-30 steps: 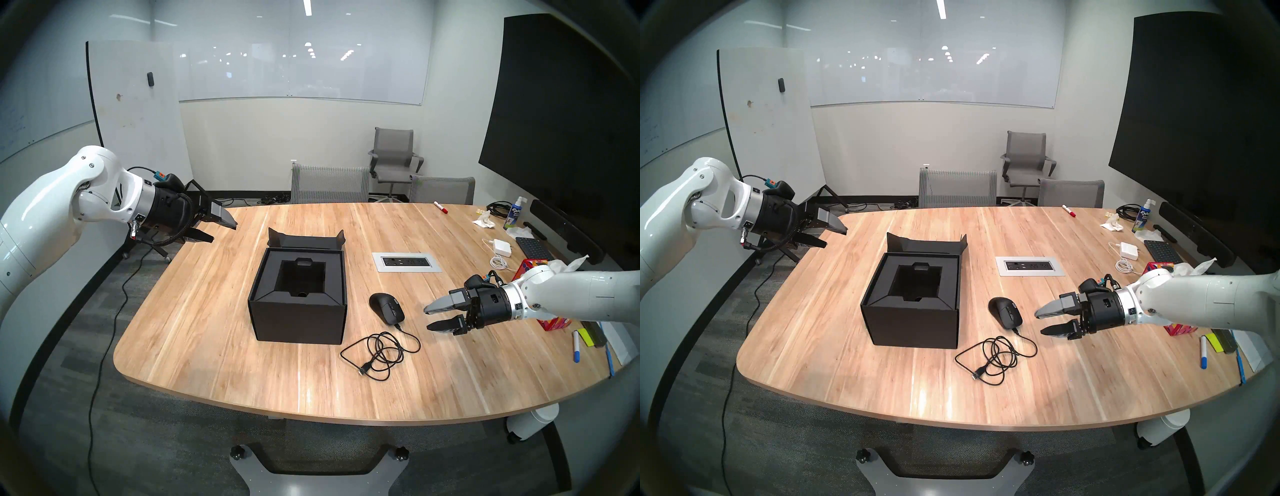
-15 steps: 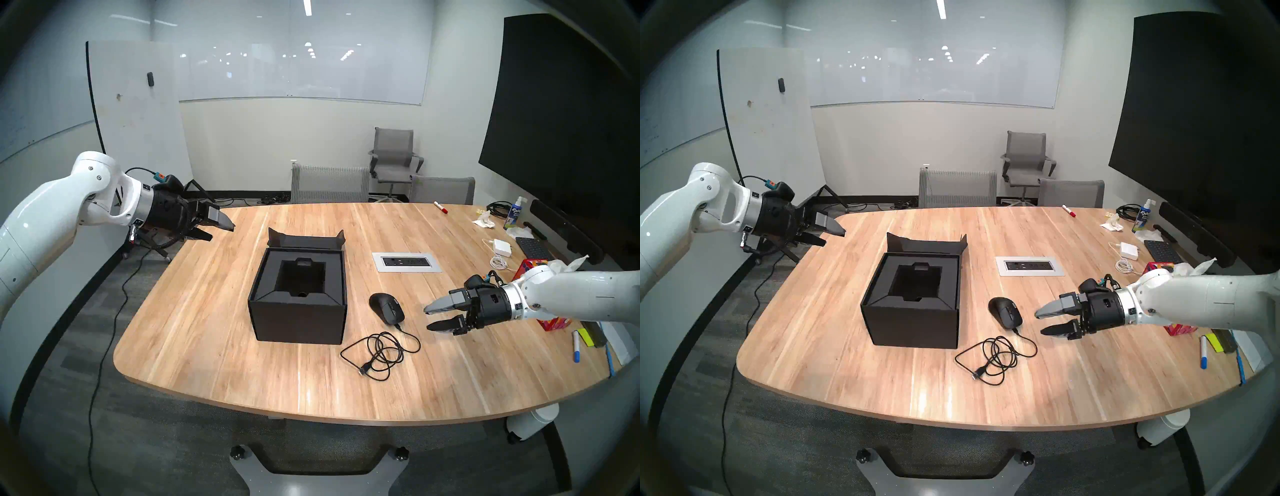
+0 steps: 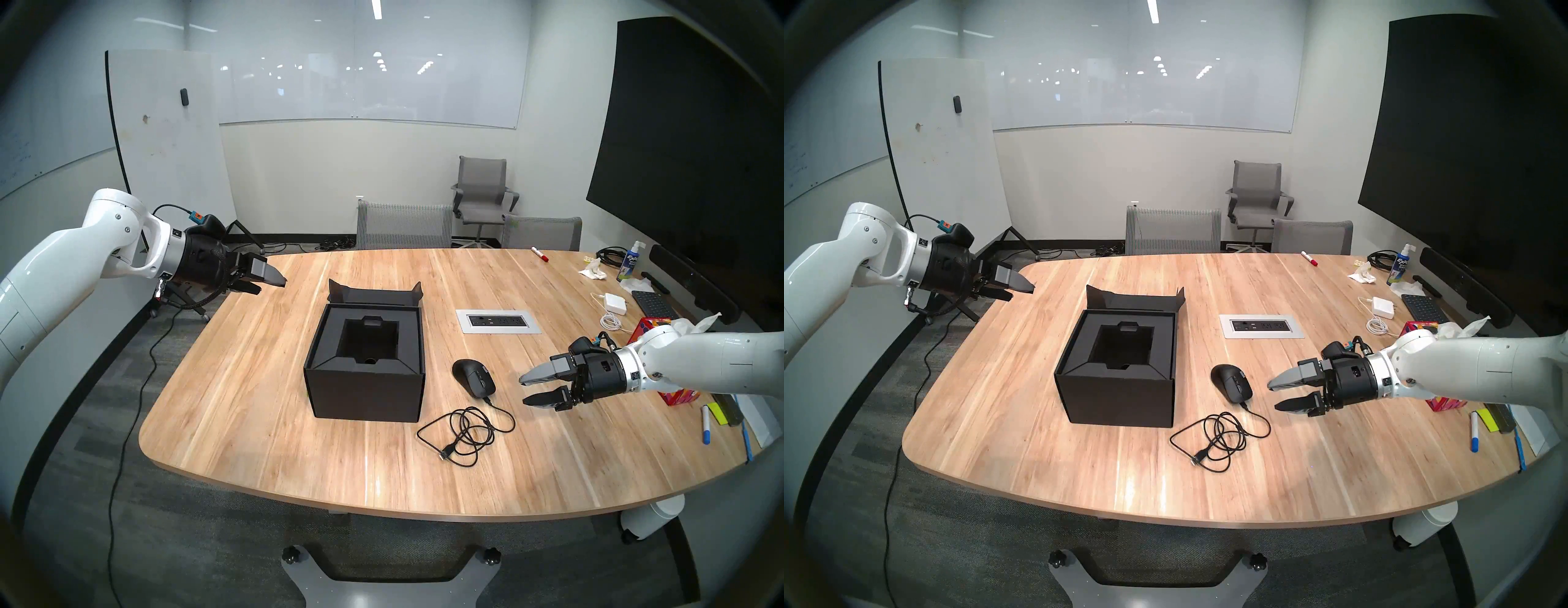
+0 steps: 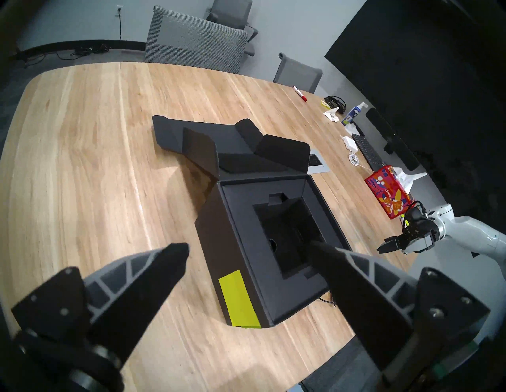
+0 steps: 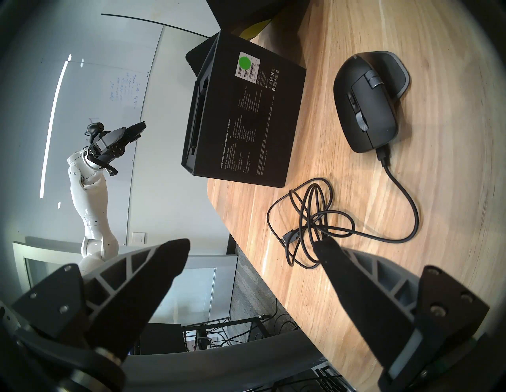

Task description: Open the box and place the mouse inside

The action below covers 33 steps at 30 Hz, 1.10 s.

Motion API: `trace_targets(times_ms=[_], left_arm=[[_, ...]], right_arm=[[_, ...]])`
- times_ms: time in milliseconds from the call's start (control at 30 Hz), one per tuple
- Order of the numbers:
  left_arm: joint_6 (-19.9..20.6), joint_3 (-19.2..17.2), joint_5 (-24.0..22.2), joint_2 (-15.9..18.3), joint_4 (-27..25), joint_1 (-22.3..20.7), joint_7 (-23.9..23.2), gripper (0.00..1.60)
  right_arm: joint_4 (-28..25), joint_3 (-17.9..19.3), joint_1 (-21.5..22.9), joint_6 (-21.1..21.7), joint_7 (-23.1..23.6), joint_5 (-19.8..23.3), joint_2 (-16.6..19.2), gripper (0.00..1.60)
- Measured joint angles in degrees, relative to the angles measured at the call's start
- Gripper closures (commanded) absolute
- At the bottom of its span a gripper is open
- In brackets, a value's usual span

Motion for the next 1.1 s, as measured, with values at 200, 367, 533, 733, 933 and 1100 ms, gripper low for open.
trace_targets(times_ms=[200,367,533,733,933,1100], left_arm=[[0.0,0.8,5.4,-0.1,1.1,-0.7,-6.0,0.0],[0.0,1.6,10.0,-0.4,2.1,-1.4,-11.3,0.0],[0.0,2.5,14.1,-0.7,3.1,-2.1,-16.1,0.0],[0.0,3.7,19.0,-1.1,4.3,-3.1,-22.1,0.0],[-0.8,5.2,23.8,-1.4,5.8,-4.2,-28.2,0.0],[-2.4,7.0,28.6,-1.9,7.6,-5.6,-34.6,0.0]], right_arm=[[0.0,0.0,0.0,0.0,0.0,0.0,0.0,0.0],[0.0,0.0,0.0,0.0,0.0,0.0,0.0,0.0],[0.0,0.0,0.0,0.0,0.0,0.0,0.0,0.0],[0.0,0.0,0.0,0.0,0.0,0.0,0.0,0.0],[0.0,0.0,0.0,0.0,0.0,0.0,0.0,0.0],[0.0,0.0,0.0,0.0,0.0,0.0,0.0,0.0]])
